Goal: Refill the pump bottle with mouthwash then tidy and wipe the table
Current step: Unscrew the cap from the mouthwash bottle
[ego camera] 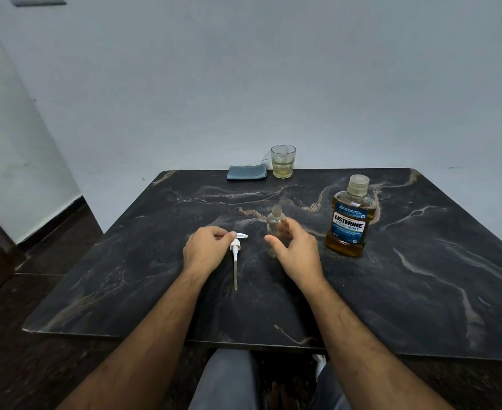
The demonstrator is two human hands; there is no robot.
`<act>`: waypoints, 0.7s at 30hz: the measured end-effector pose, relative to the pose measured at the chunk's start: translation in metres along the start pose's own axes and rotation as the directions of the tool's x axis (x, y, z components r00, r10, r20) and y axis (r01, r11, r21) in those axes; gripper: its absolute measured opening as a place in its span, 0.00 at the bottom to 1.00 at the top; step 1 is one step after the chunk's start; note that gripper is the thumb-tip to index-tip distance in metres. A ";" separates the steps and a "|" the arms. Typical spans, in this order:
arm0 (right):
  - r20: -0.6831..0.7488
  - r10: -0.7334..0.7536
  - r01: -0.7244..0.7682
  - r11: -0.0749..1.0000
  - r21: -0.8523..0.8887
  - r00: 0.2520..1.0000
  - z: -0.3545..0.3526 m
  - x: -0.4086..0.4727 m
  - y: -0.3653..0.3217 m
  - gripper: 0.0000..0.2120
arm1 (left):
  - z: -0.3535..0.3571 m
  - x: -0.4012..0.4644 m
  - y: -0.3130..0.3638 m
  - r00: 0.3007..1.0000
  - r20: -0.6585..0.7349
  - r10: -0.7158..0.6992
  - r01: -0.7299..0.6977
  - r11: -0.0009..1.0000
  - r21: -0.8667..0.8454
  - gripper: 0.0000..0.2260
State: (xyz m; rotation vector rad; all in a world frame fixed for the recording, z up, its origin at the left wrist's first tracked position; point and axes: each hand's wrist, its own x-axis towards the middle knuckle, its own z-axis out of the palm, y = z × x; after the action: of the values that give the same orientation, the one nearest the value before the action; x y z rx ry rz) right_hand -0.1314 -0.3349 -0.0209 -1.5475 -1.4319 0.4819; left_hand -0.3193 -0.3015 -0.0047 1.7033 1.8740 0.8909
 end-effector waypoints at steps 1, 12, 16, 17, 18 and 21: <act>0.020 0.019 -0.018 1.000 -0.005 1.000 -0.002 0.000 -0.001 0.21 | 0.000 -0.003 0.002 0.999 -0.033 0.023 -0.024 0.999 -0.033 0.09; -0.324 -0.081 0.112 0.991 0.078 0.942 -0.042 -0.022 0.005 0.18 | 0.027 -0.052 0.043 0.949 -0.228 0.220 -0.284 0.909 -0.304 0.04; -0.576 -0.113 0.204 0.975 0.094 0.809 -0.073 -0.029 0.013 0.05 | 0.052 -0.073 0.068 0.941 -0.116 0.319 -0.338 0.846 -0.412 0.03; -0.614 -0.092 0.191 0.977 0.096 0.784 -0.080 -0.029 0.016 0.06 | 0.058 -0.075 0.075 0.938 -0.082 0.337 -0.338 0.834 -0.436 0.03; -0.641 -0.059 0.160 0.982 0.101 0.766 -0.088 -0.027 0.019 0.09 | 0.063 -0.076 0.081 0.934 -0.052 0.352 -0.336 0.825 -0.454 0.04; -0.609 0.069 0.006 0.993 0.121 0.790 -0.108 -0.015 0.033 0.23 | 0.076 -0.073 0.101 0.933 0.036 0.359 -0.291 0.807 -0.515 0.09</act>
State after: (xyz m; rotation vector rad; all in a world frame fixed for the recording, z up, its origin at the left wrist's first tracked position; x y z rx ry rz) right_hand -0.0306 -0.3836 -0.0010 -1.4498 -0.8521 0.0525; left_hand -0.1860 -0.3586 0.0087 1.7105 1.1319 1.2374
